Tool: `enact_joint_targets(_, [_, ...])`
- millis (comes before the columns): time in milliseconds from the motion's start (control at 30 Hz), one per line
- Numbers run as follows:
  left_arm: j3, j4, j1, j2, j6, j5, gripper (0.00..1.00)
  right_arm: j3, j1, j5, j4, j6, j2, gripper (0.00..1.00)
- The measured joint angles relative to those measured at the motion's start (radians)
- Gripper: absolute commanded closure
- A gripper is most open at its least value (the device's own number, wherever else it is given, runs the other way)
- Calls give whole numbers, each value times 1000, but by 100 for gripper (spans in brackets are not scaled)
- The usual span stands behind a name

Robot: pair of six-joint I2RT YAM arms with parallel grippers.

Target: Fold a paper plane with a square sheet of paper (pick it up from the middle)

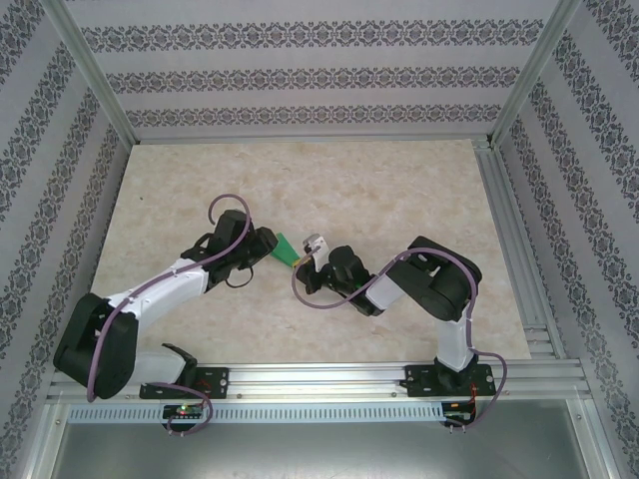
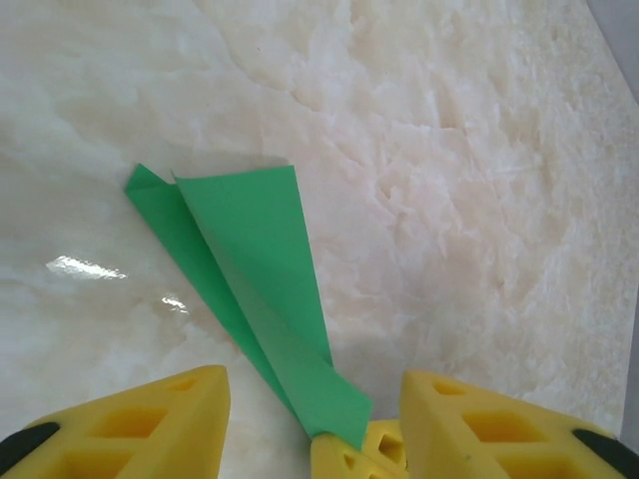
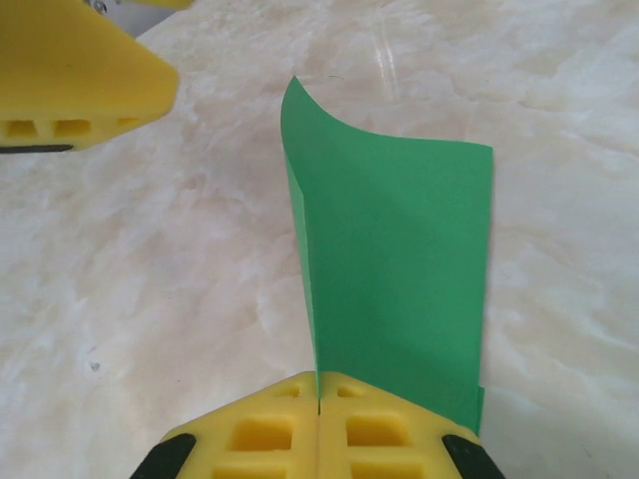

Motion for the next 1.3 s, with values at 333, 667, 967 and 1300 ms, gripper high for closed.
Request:
enact_joint_targets(333, [-69, 14, 0, -38, 78, 23, 48, 121, -14, -74, -214, 181, -14, 100])
enact_joint_targets(667, [-82, 93, 0, 7, 119, 76, 52, 165, -44, -155, -295, 383, -19, 100])
enact_joint_targets(967, [-82, 168, 0, 99, 145, 138, 58, 165, -78, -204, -273, 543, -7, 100])
enact_joint_targets(1300, [-59, 212, 0, 192, 176, 188, 63, 163, -115, -220, -216, 660, 40, 100])
